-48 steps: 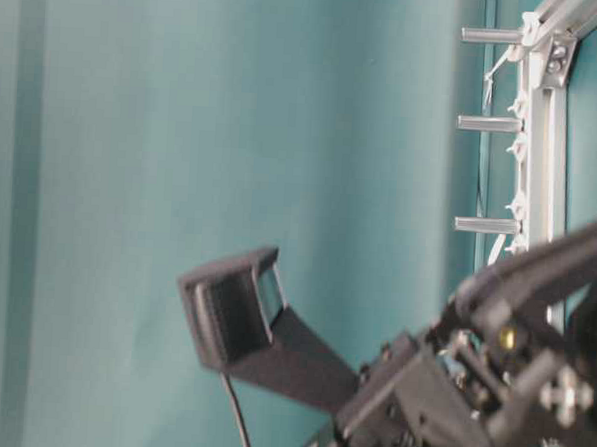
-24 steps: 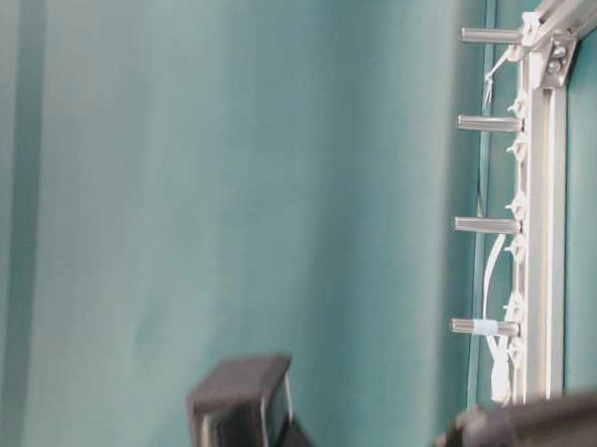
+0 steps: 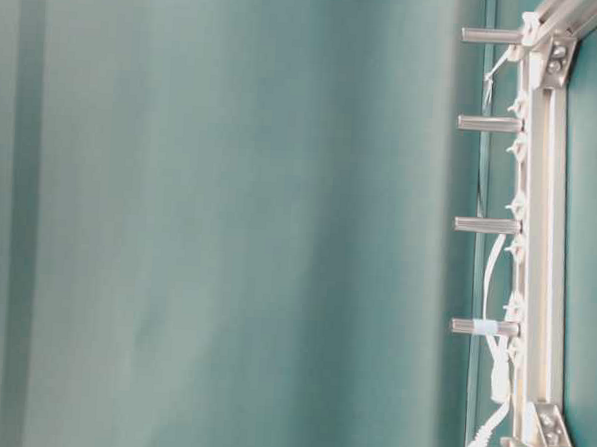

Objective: Insert the wire through the string loop located on the right side.
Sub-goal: 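Pull the plug leftward through the loop with the left gripper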

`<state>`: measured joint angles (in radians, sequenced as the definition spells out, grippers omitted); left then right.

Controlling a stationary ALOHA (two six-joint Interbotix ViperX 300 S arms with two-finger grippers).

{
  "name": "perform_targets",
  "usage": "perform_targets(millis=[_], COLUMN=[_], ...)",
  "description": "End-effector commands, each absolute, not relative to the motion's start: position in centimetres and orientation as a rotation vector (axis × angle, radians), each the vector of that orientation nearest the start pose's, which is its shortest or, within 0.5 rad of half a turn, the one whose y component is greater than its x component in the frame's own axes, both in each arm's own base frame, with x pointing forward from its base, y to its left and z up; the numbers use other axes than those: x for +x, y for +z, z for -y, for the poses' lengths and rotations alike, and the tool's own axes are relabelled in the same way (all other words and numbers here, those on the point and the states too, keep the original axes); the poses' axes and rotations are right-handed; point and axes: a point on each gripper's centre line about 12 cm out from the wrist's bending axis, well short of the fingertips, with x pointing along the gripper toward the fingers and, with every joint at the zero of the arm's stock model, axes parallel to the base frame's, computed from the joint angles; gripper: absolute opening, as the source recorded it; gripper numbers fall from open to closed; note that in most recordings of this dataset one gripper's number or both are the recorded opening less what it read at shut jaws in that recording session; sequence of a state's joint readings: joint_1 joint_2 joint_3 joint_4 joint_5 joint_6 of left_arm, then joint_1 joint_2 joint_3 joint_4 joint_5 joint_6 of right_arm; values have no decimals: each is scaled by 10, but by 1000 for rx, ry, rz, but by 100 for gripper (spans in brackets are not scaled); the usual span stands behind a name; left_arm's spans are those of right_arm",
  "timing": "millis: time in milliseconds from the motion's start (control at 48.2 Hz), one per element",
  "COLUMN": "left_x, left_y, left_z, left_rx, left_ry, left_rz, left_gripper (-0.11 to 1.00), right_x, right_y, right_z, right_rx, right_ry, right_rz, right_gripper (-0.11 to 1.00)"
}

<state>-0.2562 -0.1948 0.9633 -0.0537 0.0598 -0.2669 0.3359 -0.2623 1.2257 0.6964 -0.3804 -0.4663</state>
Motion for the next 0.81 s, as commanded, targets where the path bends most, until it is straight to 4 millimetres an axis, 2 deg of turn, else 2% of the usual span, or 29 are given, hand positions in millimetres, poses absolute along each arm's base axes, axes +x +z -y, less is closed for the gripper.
perform_targets(millis=[0, 228, 394, 623, 789], left_x=[277, 255, 246, 240, 243], left_y=[144, 144, 142, 132, 129], left_z=[82, 81, 79, 80, 81], left_rx=[-196, -217, -267, -294, -296], left_ry=[-130, -109, -84, -50, -35], left_rz=[-873, -969, -979, -1042, -1076], left_gripper=[21, 21, 21, 21, 21], right_x=[238, 238, 238, 238, 239], right_y=[118, 118, 119, 119, 119], right_z=[-54, -54, -54, -54, -54], right_rx=[1, 1, 2, 3, 3], right_ry=[35, 35, 34, 34, 34], right_rz=[-633, -635, -632, -630, -629], right_gripper=[93, 93, 93, 93, 93])
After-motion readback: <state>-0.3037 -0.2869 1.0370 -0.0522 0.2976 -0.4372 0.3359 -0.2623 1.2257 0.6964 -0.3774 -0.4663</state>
